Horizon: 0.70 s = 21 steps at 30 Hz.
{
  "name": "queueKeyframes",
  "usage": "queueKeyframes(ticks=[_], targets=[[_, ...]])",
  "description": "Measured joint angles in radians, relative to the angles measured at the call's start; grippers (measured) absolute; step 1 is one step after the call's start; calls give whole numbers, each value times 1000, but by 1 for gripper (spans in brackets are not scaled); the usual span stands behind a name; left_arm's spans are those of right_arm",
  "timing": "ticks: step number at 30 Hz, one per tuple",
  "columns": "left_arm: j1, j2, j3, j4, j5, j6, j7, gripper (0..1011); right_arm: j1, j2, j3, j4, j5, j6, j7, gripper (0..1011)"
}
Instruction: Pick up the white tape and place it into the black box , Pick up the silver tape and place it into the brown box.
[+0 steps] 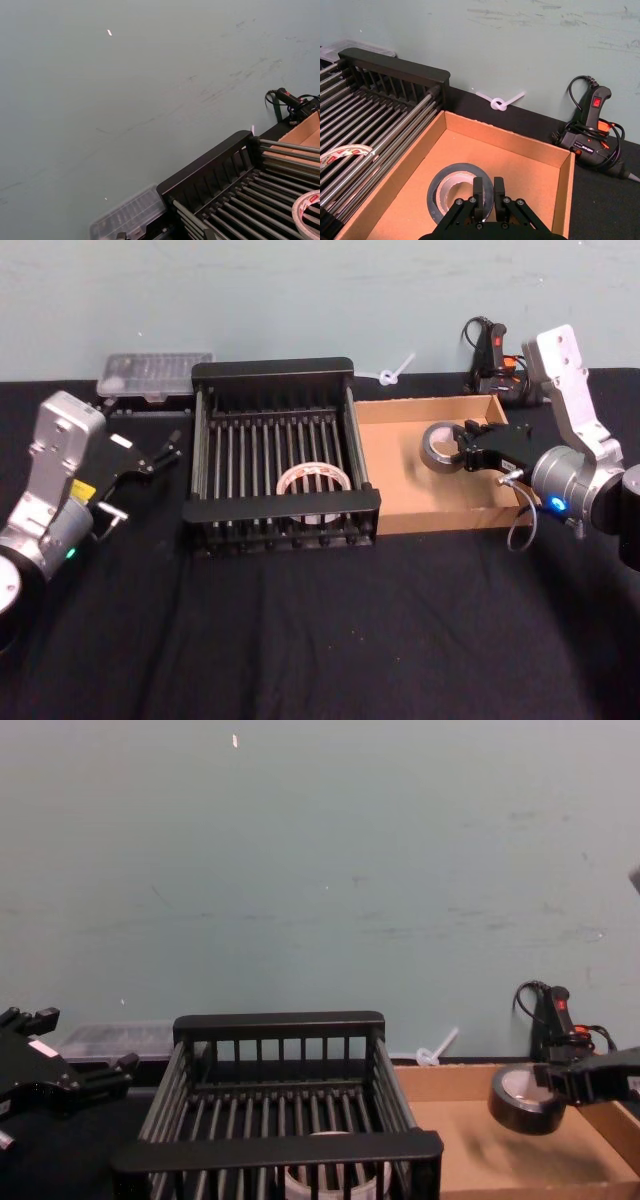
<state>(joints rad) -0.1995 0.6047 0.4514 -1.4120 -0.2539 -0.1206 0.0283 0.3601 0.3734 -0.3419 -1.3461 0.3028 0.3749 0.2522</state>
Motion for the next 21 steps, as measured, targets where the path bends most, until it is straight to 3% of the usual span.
queueKeyframes(ticks=[5, 21], targets=[[0, 0, 0, 0, 0, 0, 0, 1002, 0, 0, 0, -1, 1, 0, 0, 200], [0, 0, 0, 0, 0, 0, 0, 1001, -1, 2, -1, -2, 2, 0, 1, 700]])
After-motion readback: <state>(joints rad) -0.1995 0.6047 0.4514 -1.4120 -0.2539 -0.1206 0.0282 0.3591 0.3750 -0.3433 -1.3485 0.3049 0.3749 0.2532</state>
